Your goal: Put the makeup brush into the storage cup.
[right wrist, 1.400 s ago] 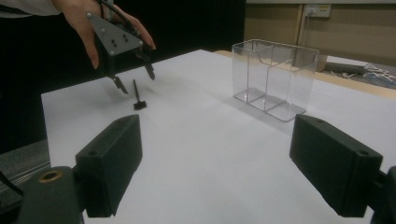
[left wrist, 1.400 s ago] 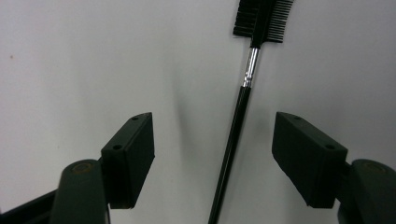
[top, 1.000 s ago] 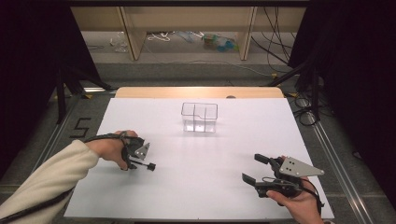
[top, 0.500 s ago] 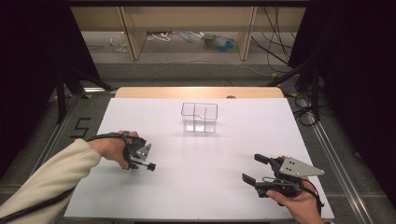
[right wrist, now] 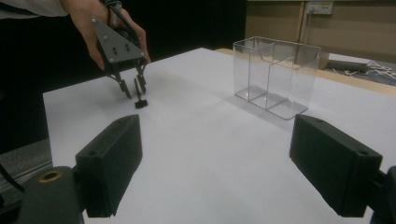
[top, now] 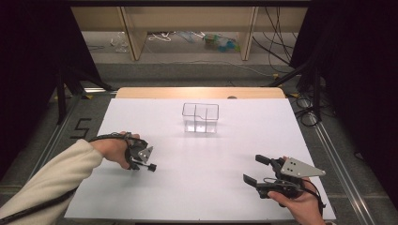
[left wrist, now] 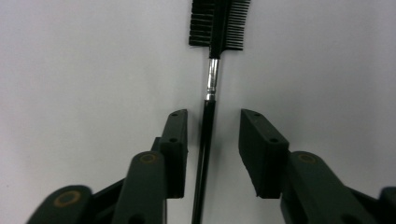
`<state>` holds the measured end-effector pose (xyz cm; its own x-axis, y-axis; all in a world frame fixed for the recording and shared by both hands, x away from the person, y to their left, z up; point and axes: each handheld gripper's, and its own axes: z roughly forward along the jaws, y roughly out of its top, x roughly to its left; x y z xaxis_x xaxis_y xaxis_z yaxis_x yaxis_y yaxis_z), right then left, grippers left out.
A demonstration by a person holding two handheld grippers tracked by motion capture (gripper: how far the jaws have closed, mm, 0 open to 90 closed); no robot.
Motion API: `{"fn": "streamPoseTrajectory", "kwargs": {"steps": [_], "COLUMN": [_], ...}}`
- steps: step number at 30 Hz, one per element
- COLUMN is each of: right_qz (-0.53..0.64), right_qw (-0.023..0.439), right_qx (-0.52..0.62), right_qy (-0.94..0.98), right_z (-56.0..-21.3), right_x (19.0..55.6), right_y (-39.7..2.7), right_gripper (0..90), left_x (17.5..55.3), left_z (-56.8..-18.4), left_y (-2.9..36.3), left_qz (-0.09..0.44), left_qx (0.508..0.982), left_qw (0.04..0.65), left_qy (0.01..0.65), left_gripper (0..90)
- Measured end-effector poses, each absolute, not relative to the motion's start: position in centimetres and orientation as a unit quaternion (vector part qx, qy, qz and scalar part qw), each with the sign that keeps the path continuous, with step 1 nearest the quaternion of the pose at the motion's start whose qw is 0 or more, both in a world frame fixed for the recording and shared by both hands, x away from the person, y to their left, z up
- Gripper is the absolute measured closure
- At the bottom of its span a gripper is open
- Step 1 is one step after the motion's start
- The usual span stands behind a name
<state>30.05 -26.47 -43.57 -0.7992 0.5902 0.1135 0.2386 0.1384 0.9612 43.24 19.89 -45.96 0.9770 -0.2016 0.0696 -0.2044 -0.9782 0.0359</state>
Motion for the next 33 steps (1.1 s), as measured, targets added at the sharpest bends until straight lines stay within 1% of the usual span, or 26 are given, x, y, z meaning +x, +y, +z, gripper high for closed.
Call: {"fn": "streamPoseTrajectory", "kwargs": {"steps": [2,3,5,10,11,12,13,14,15,16,19,20,22,24,25,28,30,33], "right_qz": [0.574,0.594,0.593,0.573,0.594,0.594,0.596,0.596,0.595,0.592,0.592,0.592,0.592,0.592,0.588,0.584,0.586,0.590], "right_qw": [0.154,0.148,0.149,0.152,0.147,0.148,0.162,0.162,0.162,0.148,0.147,0.147,0.147,0.147,0.147,0.150,0.149,0.148], "right_qx": [0.284,0.279,0.279,0.285,0.280,0.279,0.270,0.270,0.270,0.278,0.280,0.279,0.280,0.279,0.281,0.282,0.282,0.280], "right_qy": [0.752,0.740,0.741,0.753,0.740,0.740,0.739,0.739,0.740,0.742,0.742,0.742,0.742,0.742,0.744,0.746,0.745,0.743], "right_z": [-43.37,-43.59,-43.58,-43.38,-43.60,-43.59,-43.61,-43.63,-43.64,-43.63,-43.63,-43.64,-43.64,-43.64,-43.60,-43.57,-43.59,-43.63], "right_x": [29.93,30.06,30.07,29.92,30.06,30.07,30.24,30.25,30.25,30.09,30.08,30.09,30.08,30.09,30.06,30.03,30.05,30.08], "right_y": [-26.74,-26.45,-26.45,-26.73,-26.43,-26.44,-26.49,-26.47,-26.48,-26.44,-26.43,-26.43,-26.43,-26.42,-26.47,-26.53,-26.52,-26.46], "right_gripper": [18.2,18.2,18.2,18.2,18.2,18.2,18.2,18.2,18.2,18.2,18.2,18.2,18.2,18.2,18.2,18.2,18.2,18.2], "left_x": [43.24,43.23,43.12,43.05,43.03,43.02,43.12,42.83,42.82,42.80,42.76,42.99,42.75,42.81,42.93,42.85,42.52,42.50], "left_z": [-45.99,-45.99,-46.04,-46.05,-46.06,-46.08,-45.98,-46.22,-46.21,-46.21,-46.18,-45.98,-46.16,-46.11,-45.98,-45.96,-46.21,-46.14], "left_y": [19.93,19.92,19.92,19.93,19.93,19.91,19.86,19.94,19.94,19.94,19.95,19.91,20.01,20.01,19.95,19.91,19.99,19.98], "left_qz": [0.029,0.029,0.026,0.021,0.018,0.017,0.017,0.012,0.012,0.012,0.011,0.016,0.014,0.016,0.017,0.020,0.016,0.017], "left_qx": [0.994,0.994,0.995,0.995,0.995,0.995,0.995,0.996,0.996,0.996,0.996,0.995,0.996,0.996,0.995,0.995,0.996,0.996], "left_qw": [0.023,0.023,0.028,0.028,0.029,0.029,0.019,0.039,0.037,0.038,0.036,0.019,0.036,0.032,0.021,0.020,0.041,0.040], "left_qy": [-0.100,-0.099,-0.090,-0.089,-0.089,-0.089,-0.101,-0.080,-0.081,-0.081,-0.080,-0.101,-0.083,-0.085,-0.097,-0.098,-0.075,-0.077], "left_gripper": [67.5,69.0,69.8,75.5,76.4,77.5,78.3,79.1,80.1,80.9,83.5,84.6,85.2,85.3,85.4,85.6,85.7,85.8]}}
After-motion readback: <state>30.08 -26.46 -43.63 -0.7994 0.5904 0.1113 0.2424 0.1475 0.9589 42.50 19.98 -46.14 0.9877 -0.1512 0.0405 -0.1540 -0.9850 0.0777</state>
